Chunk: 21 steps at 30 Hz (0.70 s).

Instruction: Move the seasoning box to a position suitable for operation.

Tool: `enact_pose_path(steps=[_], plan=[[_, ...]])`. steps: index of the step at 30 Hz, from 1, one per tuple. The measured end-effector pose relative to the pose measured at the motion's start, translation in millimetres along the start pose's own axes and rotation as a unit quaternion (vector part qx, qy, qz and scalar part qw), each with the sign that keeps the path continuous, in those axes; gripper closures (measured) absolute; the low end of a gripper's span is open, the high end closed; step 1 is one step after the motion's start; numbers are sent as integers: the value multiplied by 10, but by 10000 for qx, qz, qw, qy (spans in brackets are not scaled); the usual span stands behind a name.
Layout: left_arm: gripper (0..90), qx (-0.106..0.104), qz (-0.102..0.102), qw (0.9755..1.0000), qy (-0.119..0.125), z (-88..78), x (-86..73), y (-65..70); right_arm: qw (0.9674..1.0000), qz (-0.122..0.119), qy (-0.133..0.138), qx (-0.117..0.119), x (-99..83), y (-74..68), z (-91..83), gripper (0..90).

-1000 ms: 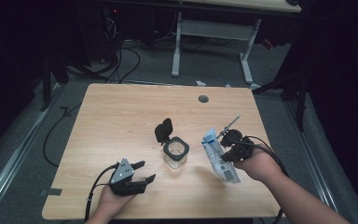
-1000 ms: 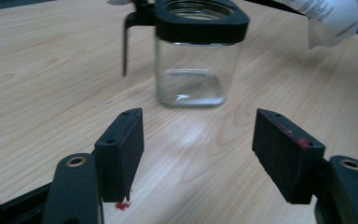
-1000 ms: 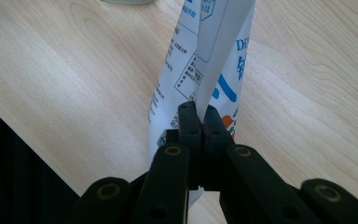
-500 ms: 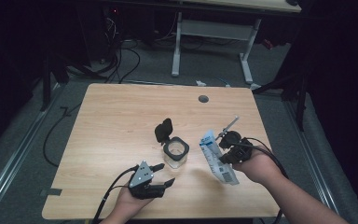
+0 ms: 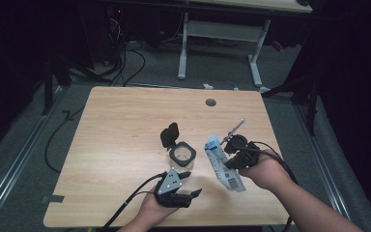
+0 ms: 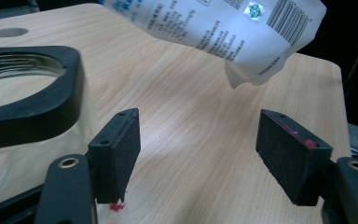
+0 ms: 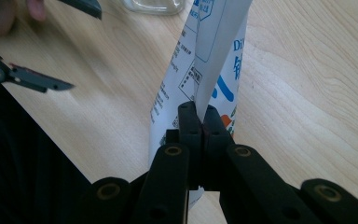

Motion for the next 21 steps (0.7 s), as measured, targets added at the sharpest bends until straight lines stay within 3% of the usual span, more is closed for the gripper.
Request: enact_pose_path(steps=[11,21], plan=[[260,-184,9,9998,40,105,38,113,9999,-149,5,77,129,-131,0,900],[232,-274,139,9995,-61,226,61,201,9996,-271,22,117,264,-252,5,899]])
Point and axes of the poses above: each handheld gripper's, and its own axes: z roughly forward along the jaws, x roughly out of its top, y roughly to its right, the point moved 4 cm from there along z, roughly forward along the jaws, and after that the axes turned 10 degrees about x, right-handed, at the moved point
